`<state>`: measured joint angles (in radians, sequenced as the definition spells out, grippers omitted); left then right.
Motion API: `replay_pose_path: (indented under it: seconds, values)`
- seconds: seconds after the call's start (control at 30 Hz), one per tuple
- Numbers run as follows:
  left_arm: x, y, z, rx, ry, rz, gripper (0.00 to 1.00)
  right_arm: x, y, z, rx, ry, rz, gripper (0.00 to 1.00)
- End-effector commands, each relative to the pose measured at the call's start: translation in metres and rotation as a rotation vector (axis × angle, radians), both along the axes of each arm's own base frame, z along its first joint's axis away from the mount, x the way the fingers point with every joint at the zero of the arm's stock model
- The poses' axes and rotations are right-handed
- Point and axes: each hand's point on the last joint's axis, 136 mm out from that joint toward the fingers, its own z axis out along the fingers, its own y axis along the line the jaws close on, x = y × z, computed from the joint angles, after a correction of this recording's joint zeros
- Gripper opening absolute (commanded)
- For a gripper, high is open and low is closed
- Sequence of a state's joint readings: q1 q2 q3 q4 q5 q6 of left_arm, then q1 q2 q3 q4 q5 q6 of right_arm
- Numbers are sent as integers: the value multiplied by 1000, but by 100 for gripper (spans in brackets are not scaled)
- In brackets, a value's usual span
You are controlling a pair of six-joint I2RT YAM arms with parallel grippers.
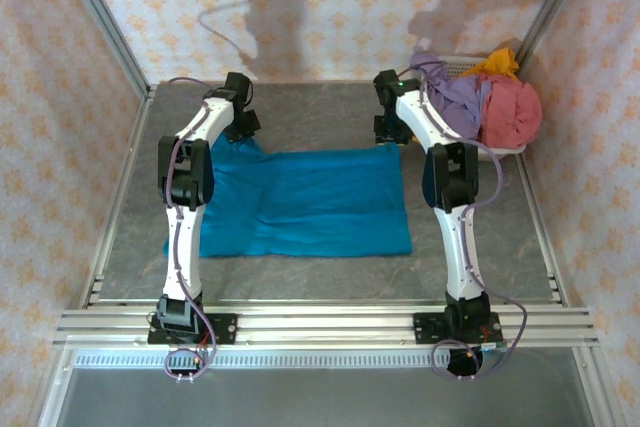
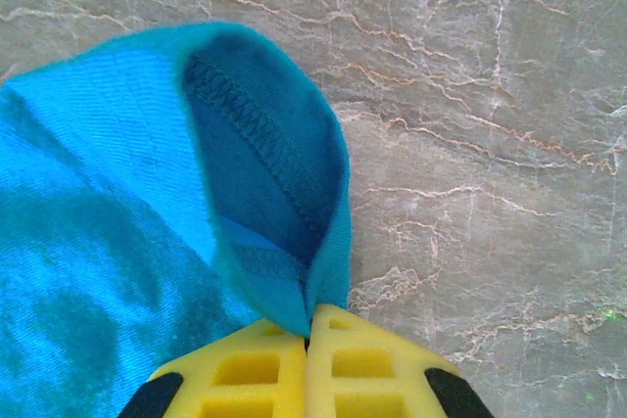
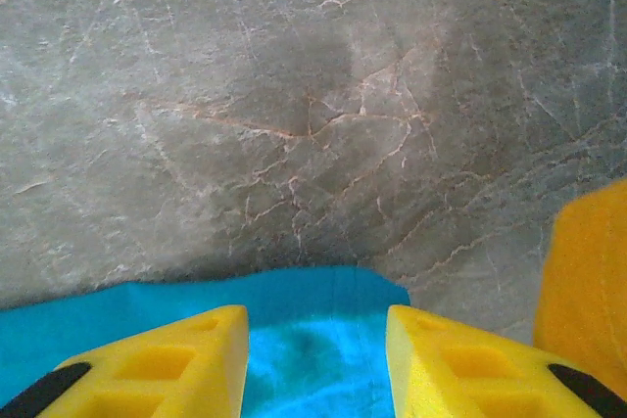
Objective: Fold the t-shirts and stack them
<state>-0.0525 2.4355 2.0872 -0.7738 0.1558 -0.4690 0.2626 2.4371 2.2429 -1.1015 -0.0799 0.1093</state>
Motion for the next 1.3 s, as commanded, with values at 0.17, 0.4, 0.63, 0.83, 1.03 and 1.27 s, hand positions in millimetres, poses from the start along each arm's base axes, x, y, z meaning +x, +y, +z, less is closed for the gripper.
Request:
replay_pose_path:
  seconds: [0.17,0.4,0.63,0.83,1.03,1.27]
  values:
    - [-14,8,10,31,32,-5,0,4,1,-22,-13,38,52,39]
    - [-18,12,14,16,22,11,0,0,4,-21,1,51,61,15]
    - [-25,14,41,4,-4,14,0,-11,6,12,26,11,48,0]
    - [-44,13,55,-10,-2,4,0,-31,5,26,51,3,25,0]
    - [-76,5,68,-36,-5,1,0,-57,0,38,45,-13,13,0]
    - [-109,11,81,-6,-10,-1,0,-84,-6,47,47,-13,4,0]
